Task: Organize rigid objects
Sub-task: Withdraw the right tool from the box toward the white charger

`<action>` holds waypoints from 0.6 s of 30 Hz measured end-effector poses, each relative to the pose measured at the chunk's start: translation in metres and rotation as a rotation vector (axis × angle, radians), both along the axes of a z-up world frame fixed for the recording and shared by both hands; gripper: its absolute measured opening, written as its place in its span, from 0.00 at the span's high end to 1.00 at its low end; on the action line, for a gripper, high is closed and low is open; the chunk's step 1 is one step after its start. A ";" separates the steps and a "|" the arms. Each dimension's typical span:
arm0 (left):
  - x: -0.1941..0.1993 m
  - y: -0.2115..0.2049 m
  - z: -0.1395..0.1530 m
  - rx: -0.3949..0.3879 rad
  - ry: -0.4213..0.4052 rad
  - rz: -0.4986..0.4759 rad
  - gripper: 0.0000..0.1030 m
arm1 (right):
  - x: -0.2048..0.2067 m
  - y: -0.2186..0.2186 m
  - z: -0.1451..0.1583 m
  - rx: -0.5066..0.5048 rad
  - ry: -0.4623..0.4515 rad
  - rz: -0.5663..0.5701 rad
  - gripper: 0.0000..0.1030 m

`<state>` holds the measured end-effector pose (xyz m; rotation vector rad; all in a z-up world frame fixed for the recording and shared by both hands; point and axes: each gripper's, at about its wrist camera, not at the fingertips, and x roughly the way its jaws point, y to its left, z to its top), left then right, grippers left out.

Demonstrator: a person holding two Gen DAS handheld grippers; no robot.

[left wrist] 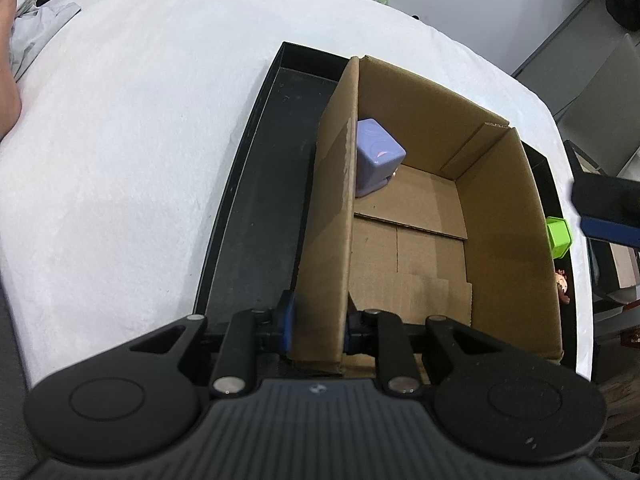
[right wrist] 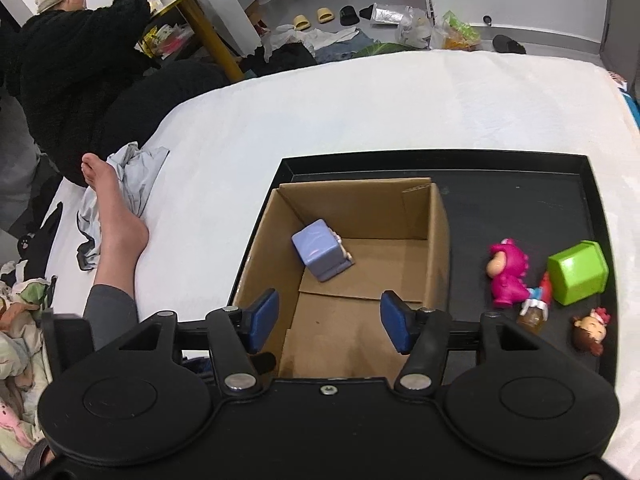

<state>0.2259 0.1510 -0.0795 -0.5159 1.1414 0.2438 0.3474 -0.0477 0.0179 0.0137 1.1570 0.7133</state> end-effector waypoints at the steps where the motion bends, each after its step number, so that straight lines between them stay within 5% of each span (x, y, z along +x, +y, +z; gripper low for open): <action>1: 0.000 0.000 0.000 0.001 0.002 0.000 0.80 | 0.000 -0.004 0.002 0.002 -0.002 -0.004 0.42; 18: 0.006 -0.004 -0.006 0.013 0.025 -0.004 0.81 | 0.005 -0.088 -0.030 -0.044 0.047 -0.149 0.40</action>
